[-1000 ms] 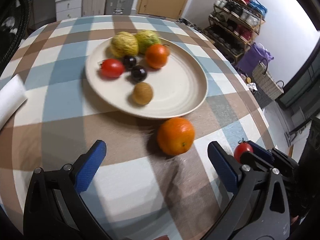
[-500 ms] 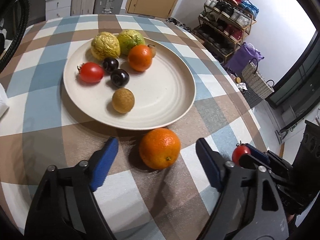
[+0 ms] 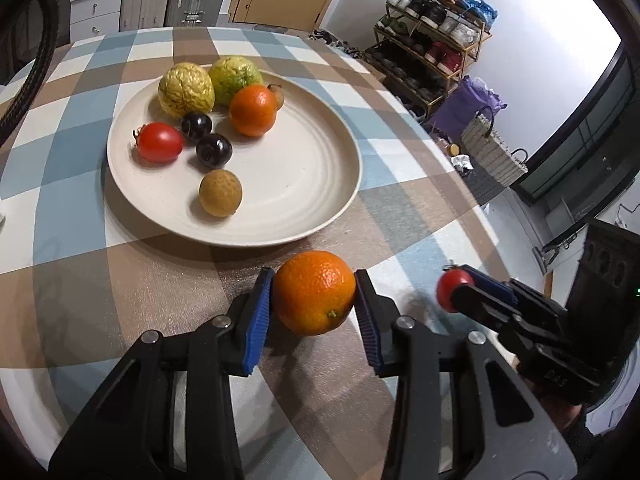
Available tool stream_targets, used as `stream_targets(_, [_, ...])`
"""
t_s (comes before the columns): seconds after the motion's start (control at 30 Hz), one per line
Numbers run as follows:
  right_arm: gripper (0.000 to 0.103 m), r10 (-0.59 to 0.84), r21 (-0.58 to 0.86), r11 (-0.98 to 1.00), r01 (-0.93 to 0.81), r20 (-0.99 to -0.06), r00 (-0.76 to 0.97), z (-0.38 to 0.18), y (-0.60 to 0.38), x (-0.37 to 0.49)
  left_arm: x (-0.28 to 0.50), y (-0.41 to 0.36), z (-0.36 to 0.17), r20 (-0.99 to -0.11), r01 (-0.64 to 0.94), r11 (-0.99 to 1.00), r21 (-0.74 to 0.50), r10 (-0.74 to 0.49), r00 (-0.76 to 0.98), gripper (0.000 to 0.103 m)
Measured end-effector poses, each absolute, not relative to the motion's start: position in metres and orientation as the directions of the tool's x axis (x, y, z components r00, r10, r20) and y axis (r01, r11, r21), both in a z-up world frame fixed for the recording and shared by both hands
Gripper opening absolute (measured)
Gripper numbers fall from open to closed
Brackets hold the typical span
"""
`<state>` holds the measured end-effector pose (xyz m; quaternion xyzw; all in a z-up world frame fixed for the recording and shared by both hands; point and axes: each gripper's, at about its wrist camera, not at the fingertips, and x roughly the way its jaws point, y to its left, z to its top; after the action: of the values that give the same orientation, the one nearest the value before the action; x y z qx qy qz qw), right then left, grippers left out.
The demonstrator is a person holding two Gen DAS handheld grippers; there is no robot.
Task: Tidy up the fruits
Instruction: 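Carry orange and tomato onto the plate and open both grippers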
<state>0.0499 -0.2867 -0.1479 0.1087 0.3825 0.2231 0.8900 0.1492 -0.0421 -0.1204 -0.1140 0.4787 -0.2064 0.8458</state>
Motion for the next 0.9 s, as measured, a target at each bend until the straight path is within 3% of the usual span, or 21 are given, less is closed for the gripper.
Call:
stream_targets(0.13, [0.03,0.499,0.376,0.866,-0.328,-0.619,0.606,-0.143,-0.285,0.056,0.15,-0.038,-0.106,-0.745,0.255,0.874,-0.413,-0.486,0.457,0.037])
stream_targets(0.47, [0.03,0.571,0.439,0.818,-0.371,-0.545,0.613,-0.106,-0.291,0.104,0.179,-0.042,-0.065,-0.728,0.282,0.902,-0.326,-0.43,0.534,0.037])
stream_targets(0.73, [0.03,0.601,0.437,0.798,-0.414,-0.524,0.604,-0.079,-0.28,0.167,0.221,-0.055,-0.069,-0.73,0.249,0.914,-0.319,-0.405,0.55,0.037])
stream_targets(0.9, [0.03,0.618,0.458,0.786,-0.415,-0.562,0.55,-0.082,-0.268,0.213,0.246,-0.064,-0.083,-0.735,0.229,0.911,-0.342,-0.412,0.538,0.037])
